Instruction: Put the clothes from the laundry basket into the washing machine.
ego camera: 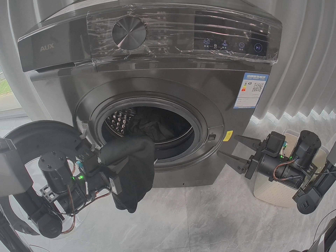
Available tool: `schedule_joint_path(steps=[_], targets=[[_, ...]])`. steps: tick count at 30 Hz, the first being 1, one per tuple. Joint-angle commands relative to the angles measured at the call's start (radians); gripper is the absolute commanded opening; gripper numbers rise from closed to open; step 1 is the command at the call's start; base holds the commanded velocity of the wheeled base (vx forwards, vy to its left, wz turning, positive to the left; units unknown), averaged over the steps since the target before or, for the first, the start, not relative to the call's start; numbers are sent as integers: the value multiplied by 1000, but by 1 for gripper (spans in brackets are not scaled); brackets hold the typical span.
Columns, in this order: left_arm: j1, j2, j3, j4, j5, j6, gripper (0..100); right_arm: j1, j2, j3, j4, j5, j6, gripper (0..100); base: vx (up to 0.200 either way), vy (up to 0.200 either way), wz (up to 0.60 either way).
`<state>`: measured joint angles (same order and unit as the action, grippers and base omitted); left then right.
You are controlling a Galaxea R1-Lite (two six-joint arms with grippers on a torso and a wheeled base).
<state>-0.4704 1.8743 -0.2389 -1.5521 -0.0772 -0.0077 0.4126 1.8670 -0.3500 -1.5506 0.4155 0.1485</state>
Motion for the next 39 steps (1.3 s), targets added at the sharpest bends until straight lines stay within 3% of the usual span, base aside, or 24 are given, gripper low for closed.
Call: schedule_joint_path(steps=[1, 10, 14, 20, 22, 25, 31, 39], targets=[[3, 0, 0, 0, -1, 0, 0, 0, 1, 6, 0, 0, 0, 100, 0, 0, 0], [1, 16, -10, 1, -4, 3, 0, 26, -3, 45, 1, 0, -1, 100, 0, 0, 0], [3, 85, -71, 1, 2, 51, 0, 37, -5, 40, 0, -1, -1, 100, 0, 0, 0], [-7, 184, -207, 4, 2, 34, 0, 48, 0, 43, 0, -1, 0, 100, 0, 0, 0], [-1, 238, -283, 4, 2, 18, 0, 48, 0, 45, 0, -1, 0, 100, 0, 0, 0], [4, 302, -362, 3, 14, -26, 0, 48, 0, 45, 0, -1, 0, 100, 0, 0, 0], [-2, 352, -419, 6, 28, -80, 0, 48, 1, 43, 0, -1, 0, 100, 0, 0, 0], [-7, 480, -562, 7, 93, -153, 0, 49, 3, 43, 0, -1, 0, 100, 0, 0, 0]])
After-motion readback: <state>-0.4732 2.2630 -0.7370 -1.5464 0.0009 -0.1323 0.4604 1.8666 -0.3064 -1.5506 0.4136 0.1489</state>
